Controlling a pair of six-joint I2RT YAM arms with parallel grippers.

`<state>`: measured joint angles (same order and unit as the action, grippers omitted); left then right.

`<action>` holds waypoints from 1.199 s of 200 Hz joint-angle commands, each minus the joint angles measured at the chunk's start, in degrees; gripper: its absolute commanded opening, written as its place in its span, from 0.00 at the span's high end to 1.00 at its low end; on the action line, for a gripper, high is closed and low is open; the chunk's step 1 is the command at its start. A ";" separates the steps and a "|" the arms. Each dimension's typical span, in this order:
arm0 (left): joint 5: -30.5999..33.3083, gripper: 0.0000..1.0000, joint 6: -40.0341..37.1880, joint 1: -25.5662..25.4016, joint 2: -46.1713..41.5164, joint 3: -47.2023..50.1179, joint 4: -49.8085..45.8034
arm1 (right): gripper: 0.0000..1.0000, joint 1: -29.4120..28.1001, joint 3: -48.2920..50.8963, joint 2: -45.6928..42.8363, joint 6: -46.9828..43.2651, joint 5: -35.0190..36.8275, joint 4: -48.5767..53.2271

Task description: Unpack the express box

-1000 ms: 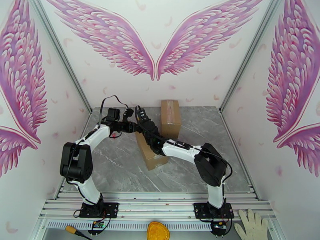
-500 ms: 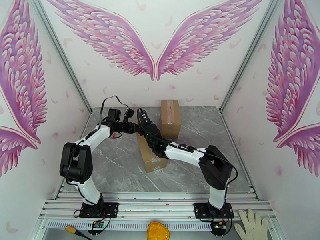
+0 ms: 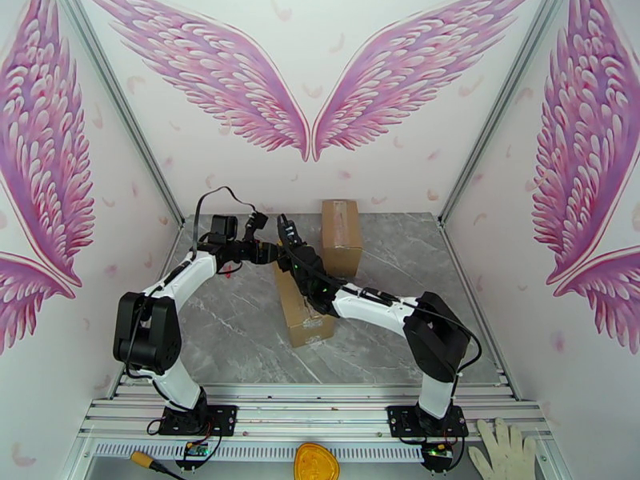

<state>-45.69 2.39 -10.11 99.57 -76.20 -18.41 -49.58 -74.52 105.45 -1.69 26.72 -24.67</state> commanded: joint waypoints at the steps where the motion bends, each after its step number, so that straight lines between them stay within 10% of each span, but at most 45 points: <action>1: -3.09 0.41 -3.29 -1.16 3.32 -3.68 -3.16 | 1.00 0.62 -0.40 -1.52 2.00 -2.48 2.25; 240: 10.17 0.73 1.66 -1.58 9.14 -1.05 -5.48 | 1.00 -1.07 6.95 -7.61 0.46 2.37 4.04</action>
<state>-48.84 3.25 -13.45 107.28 -79.68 -22.26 -48.97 -70.08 101.80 -1.10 27.05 -23.97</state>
